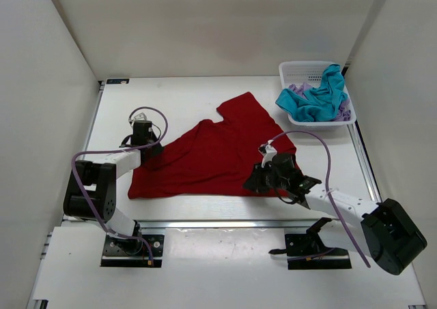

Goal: Fold and stack the t-shirts

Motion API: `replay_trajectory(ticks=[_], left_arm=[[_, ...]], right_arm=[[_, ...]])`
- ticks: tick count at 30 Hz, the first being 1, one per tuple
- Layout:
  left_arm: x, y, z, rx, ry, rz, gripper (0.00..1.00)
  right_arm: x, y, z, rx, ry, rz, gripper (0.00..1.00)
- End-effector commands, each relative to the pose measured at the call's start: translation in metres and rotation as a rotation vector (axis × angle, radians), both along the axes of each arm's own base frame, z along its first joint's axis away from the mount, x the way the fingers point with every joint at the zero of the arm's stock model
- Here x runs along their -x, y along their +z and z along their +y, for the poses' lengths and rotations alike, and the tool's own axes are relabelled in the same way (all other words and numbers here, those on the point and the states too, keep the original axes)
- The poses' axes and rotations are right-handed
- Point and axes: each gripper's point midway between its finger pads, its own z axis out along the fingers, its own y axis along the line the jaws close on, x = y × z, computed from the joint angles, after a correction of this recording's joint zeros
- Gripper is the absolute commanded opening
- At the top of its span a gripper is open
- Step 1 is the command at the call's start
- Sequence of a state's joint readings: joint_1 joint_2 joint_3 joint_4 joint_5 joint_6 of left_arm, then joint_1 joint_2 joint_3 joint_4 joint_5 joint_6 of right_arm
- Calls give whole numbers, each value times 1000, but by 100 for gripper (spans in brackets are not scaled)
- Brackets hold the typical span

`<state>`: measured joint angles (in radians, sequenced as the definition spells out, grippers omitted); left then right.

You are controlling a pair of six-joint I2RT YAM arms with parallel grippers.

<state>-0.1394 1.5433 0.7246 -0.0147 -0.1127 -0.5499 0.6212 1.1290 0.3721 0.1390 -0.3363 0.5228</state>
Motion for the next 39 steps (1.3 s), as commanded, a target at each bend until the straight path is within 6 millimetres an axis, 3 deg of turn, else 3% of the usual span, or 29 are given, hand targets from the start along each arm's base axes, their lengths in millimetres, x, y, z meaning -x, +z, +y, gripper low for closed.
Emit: replay_trajectory(ticks=[1, 4, 8, 13, 14, 20, 23, 24, 25, 26, 28, 30, 31, 32, 33, 35, 37, 38, 39], left_arm=[[-9, 14, -4, 12, -10, -47, 2], [-4, 11, -1, 10, -5, -20, 0], [-7, 27, -6, 25, -14, -61, 0], [-9, 51, -5, 44, -14, -114, 0], [-10, 53, -7, 47, -23, -117, 0], [-3, 39, -5, 29, -16, -76, 0], [-8, 56, -8, 33, -21, -112, 0], [-12, 64, -8, 31, -24, -126, 0], [-12, 68, -8, 33, -27, -127, 0], [-14, 75, -7, 30, -31, -140, 0], [-18, 78, -5, -14, -44, -137, 0], [-15, 59, -5, -71, -61, -54, 6], [-19, 60, -7, -80, -71, -48, 19], [-13, 42, -8, -95, -84, 19, 34], [-15, 40, -7, -102, -85, 43, 40], [-13, 32, -7, -102, -88, 68, 66], [-9, 30, -5, -79, -82, 70, 74], [-4, 27, -4, -67, -74, 76, 61], [-6, 30, -1, -66, -64, 64, 40]], right_arm=[[-13, 24, 5, -43, -1, -72, 10], [-18, 29, 5, -48, -10, -82, 10], [-32, 39, 7, -62, -28, -102, 10], [-66, 59, 12, -63, -72, -138, 10], [-70, 55, 11, -51, -74, -131, 9], [-95, 72, 11, -51, -111, -176, 10], [-126, 83, 6, -46, -156, -196, 10], [-133, 70, 4, -17, -168, -165, 9], [-143, 80, 3, -15, -178, -177, 8], [-148, 74, 3, -8, -174, -148, 6], [-149, 72, 5, -17, -169, -140, 6], [-142, 65, 8, -13, -166, -139, 8], [-140, 68, 8, -15, -169, -150, 10], [-135, 63, 9, -4, -160, -144, 11], [-129, 58, 9, 7, -150, -137, 14], [-122, 54, 7, 12, -147, -133, 19], [-115, 53, 6, 8, -149, -131, 27], [-111, 47, 4, 13, -145, -121, 29], [-107, 46, 4, 3, -140, -122, 33]])
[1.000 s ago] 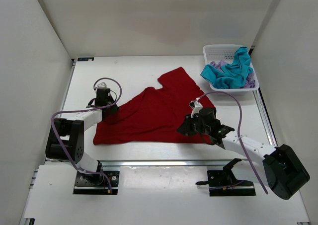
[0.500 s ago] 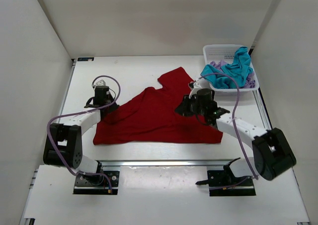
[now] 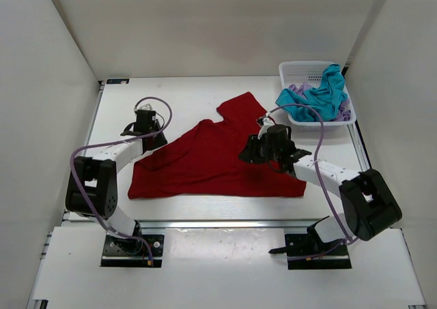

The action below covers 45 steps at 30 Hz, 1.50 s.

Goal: Fold and stack the t-shirts

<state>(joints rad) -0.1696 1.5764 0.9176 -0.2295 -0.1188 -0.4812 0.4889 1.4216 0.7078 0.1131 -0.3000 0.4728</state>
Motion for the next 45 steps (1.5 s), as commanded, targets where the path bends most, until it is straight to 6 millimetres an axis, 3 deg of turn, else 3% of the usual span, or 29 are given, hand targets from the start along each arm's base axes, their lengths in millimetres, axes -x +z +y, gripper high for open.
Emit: replay_trajectory(ticks=[1, 2, 11, 13, 15, 18, 20, 33, 39, 45], left_arm=[[9, 4, 10, -4, 19, 9, 9], [11, 3, 15, -18, 33, 15, 0], [21, 3, 32, -116, 37, 58, 0], [24, -7, 31, -130, 2, 116, 5], [25, -13, 27, -148, -34, 153, 22], [26, -18, 24, -133, -38, 165, 35], [23, -17, 21, -112, -36, 155, 37], [8, -7, -3, -24, -80, 80, 40], [14, -26, 1, -46, -73, 153, 38], [12, -26, 5, -36, -43, 141, 35]], right_arm=[[1, 13, -3, -28, -6, -64, 34], [5, 11, -3, -28, 6, -62, 34], [22, 10, -4, -51, 29, -73, 33], [27, 4, -3, -49, 37, -61, 33], [31, 4, 0, -58, 51, -66, 33], [32, 1, 0, -69, 51, -52, 33], [34, 1, 2, -67, 62, -54, 33], [45, -7, 14, -68, 106, -36, 32], [42, -2, 14, -78, 97, -40, 32], [40, 3, 10, -84, 91, -54, 33]])
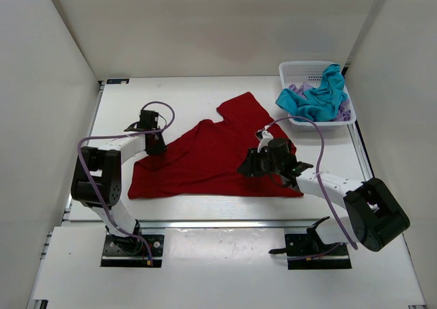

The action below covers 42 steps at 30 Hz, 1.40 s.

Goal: Fold and stack the t-shirts

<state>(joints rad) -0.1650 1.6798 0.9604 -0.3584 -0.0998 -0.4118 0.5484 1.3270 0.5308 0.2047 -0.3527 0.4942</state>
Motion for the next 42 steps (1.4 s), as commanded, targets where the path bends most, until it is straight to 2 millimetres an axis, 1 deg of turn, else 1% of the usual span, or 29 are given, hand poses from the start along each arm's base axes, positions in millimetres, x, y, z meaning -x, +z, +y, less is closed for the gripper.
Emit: replay_trajectory(ticks=[1, 2, 3, 4, 5, 8, 9, 10, 12, 13, 14, 15, 20, 22, 23, 24, 25, 26, 27, 30, 31, 32, 33, 34, 36, 37, 39, 41, 42], left_arm=[[-9, 11, 0, 23, 18, -46, 36], [-9, 10, -1, 31, 16, -46, 37], [-10, 10, 0, 33, 22, -47, 38], [-11, 10, -3, 36, 18, -55, 40], [-12, 11, 0, 38, 26, -55, 41], [-13, 11, -2, 45, 27, -65, 43], [-14, 13, -1, 50, 31, -77, 44], [-16, 16, -2, 53, 32, -92, 44], [-17, 21, 0, 54, 37, -101, 45], [-15, 16, 3, 49, 42, -88, 44], [-16, 18, 4, 50, 48, -93, 44], [-17, 18, 1, 48, 32, -95, 43], [-13, 8, 2, 36, 35, -66, 39], [-13, 7, 2, 30, 33, -59, 34], [-11, 3, 1, 26, 27, -46, 31], [-13, 7, -1, 39, 26, -59, 31], [-10, 3, 0, 37, 31, -48, 28], [-12, 6, 2, 43, 35, -59, 25], [-10, 2, 3, 35, 37, -53, 24], [-13, 10, 4, 32, 45, -75, 14], [-13, 10, 5, 32, 45, -74, 13], [-12, 11, 4, 32, 45, -80, 9], [-12, 13, 4, 35, 46, -84, 9], [-13, 14, 3, 38, 41, -87, 7], [-14, 20, 3, 50, 54, -98, 0], [-14, 28, -1, 61, 42, -118, 0], [-15, 34, -2, 74, 49, -134, 0], [-17, 48, -6, 86, 41, -169, 0], [-15, 48, -6, 88, 41, -166, 0]], right_arm=[[-11, 19, 4, -46, -4, -61, 33], [-7, 20, 6, -48, 10, -67, 33], [-10, 23, 7, -49, 8, -72, 32], [-9, 20, 9, -45, 13, -63, 32], [-8, 18, 8, -40, 15, -61, 32], [-7, 18, 13, -40, 24, -60, 32], [-4, 14, 13, -31, 31, -49, 32], [-7, 18, 13, -38, 28, -61, 32], [-6, 15, 13, -40, 25, -45, 32], [-7, 15, 13, -37, 29, -52, 32], [-5, 14, 15, -36, 37, -49, 32], [-8, 16, 13, -36, 24, -52, 32], [-7, 18, 13, -45, 22, -50, 32], [-7, 18, 12, -39, 22, -59, 32], [-7, 16, 11, -38, 21, -55, 33], [-8, 18, 12, -41, 20, -59, 32], [-8, 19, 11, -43, 21, -58, 32], [-6, 19, 13, -40, 28, -57, 32], [-9, 19, 11, -43, 18, -60, 32], [-8, 21, 12, -49, 21, -64, 32], [-6, 15, 10, -40, 23, -50, 32], [-8, 19, 11, -44, 21, -61, 32], [-9, 21, 12, -51, 19, -57, 32], [-9, 18, 11, -47, 17, -51, 32], [-9, 20, 11, -51, 20, -54, 32], [-10, 22, 11, -53, 15, -62, 32], [-15, 26, 10, -55, 9, -68, 32], [-19, 30, 8, -52, -2, -76, 32], [-21, 32, 8, -57, 0, -81, 32]])
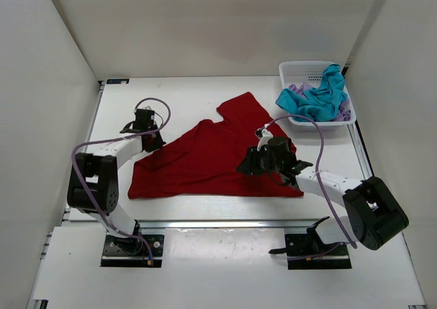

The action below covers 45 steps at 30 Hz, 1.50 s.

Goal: Fold and stack the t-shirts

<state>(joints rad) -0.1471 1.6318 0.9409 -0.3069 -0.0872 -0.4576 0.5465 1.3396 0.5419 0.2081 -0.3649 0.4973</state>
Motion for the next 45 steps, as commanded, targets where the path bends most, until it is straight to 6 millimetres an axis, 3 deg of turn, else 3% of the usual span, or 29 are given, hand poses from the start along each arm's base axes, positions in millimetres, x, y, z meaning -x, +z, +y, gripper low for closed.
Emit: replay_trajectory(ticks=[1, 7, 9, 12, 13, 14, 15, 17, 19, 20, 22, 23, 25, 26, 27, 28, 29, 30, 31, 32, 33, 35, 36, 37, 38, 44, 45], left_arm=[[-8, 41, -9, 49, -17, -113, 0], [-11, 63, -11, 91, -16, -164, 0], [-15, 73, -11, 110, -11, -199, 0], [-17, 84, -8, 127, 8, -236, 0], [-22, 96, -6, 131, 14, -262, 0], [-26, 102, -3, 132, 21, -275, 0], [-27, 111, 0, 136, 29, -298, 0], [-30, 120, 1, 162, 32, -328, 0], [-33, 129, 2, 173, 34, -358, 0], [-34, 126, 2, 170, 26, -352, 0], [-33, 121, 3, 184, 28, -343, 0], [-32, 122, 1, 201, 24, -347, 0], [-32, 118, 0, 209, 13, -347, 0], [-31, 116, 1, 212, 21, -342, 0], [-32, 120, 3, 215, 22, -357, 0], [-33, 117, 2, 223, 14, -352, 0], [-33, 114, 5, 222, 24, -342, 0], [-33, 112, 10, 220, 36, -339, 0], [-34, 112, 8, 233, 30, -341, 0], [-34, 111, 10, 235, 40, -339, 0], [-34, 110, 10, 231, 35, -336, 0], [-35, 109, 10, 227, 32, -336, 0], [-34, 110, 8, 231, 25, -337, 0], [-35, 109, 13, 223, 31, -334, 0], [-35, 109, 8, 233, 23, -334, 0], [-36, 109, 8, 243, 22, -339, 0], [-36, 109, 5, 247, 19, -338, 0]], right_arm=[[-23, 34, 4, -51, -17, -95, 33], [-56, 47, -8, -56, -98, -114, 30], [-81, 54, -17, -38, -154, -138, 25], [-123, 56, -33, 47, -243, -168, 10], [-134, 45, -42, 85, -279, -152, 2], [-154, 48, -51, 116, -324, -171, 0], [-172, 61, -53, 125, -343, -195, 0], [-202, 42, -63, 213, -383, -171, 0], [-240, 66, -60, 232, -380, -236, 0], [-242, 52, -63, 277, -381, -194, 1], [-271, 44, -63, 337, -376, -197, 9], [-277, 24, -66, 376, -376, -165, 13], [-303, 36, -63, 382, -377, -199, 20], [-305, 9, -63, 419, -359, -150, 24], [-317, 7, -65, 429, -359, -141, 25], [-335, 28, -65, 414, -376, -181, 29], [-349, 25, -66, 426, -377, -170, 31], [-346, -12, -66, 471, -348, -95, 32], [-359, 12, -67, 461, -360, -123, 32], [-363, -16, -66, 487, -342, -86, 34], [-375, -19, -66, 487, -344, -84, 37], [-396, 2, -72, 449, -380, -134, 39], [-391, -10, -76, 438, -390, -91, 41], [-399, 7, -77, 397, -389, -141, 42], [-397, -2, -79, 399, -401, -129, 43], [-407, -4, -84, 382, -403, -140, 46], [-404, -12, -82, 375, -393, -125, 46]])
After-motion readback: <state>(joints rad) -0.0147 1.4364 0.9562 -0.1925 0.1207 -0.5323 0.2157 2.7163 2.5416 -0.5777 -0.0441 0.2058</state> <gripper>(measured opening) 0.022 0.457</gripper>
